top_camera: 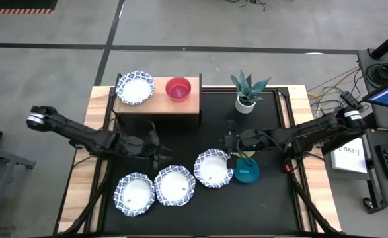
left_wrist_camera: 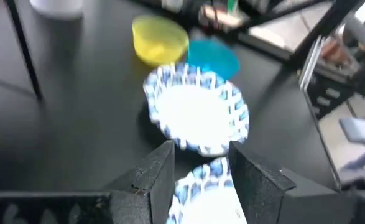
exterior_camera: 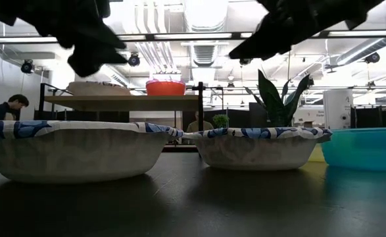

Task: Place and stack bowls onto a shelf
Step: Stack the blue bowl on top of the blue bowl on the shelf

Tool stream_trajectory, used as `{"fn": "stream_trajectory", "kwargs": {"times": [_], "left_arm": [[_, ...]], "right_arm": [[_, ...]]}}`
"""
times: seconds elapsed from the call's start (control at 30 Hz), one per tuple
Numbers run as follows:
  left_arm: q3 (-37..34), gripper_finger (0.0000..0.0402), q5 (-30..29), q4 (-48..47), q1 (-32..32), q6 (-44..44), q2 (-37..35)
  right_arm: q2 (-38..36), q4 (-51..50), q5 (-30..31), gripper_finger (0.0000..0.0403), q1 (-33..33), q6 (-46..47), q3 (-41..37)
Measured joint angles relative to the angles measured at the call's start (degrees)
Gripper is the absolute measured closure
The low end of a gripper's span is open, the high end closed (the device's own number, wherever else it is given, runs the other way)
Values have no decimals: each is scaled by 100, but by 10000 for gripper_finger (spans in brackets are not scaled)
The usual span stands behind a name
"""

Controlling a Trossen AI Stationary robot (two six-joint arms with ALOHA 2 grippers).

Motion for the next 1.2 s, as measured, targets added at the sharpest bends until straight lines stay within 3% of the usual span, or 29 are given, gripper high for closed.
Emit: {"fn": "stream_trajectory", "kwargs": {"times": [0.27, 0.47, 0.67, 0.93, 1.2], "left_arm": [[438, 237, 616, -748, 0, -597, 1142], [1096, 193, 675, -1969, 0, -389, 1960], [1449, 193, 723, -2253, 0, -89, 2690], [1678, 252, 849, -2304, 0, -36, 3148], [1681, 381, 853, -2343, 7, -221, 3174]], "right_arm": [[-566, -24, 1, 390, -1, -164, -341], [-564, 0, 4, 390, -3, -174, -399], [-484, -72, 4, 390, -3, -154, -442], [-453, -66, 8, 390, -3, -159, -469], [-453, -69, 8, 390, -3, -161, -493]]}}
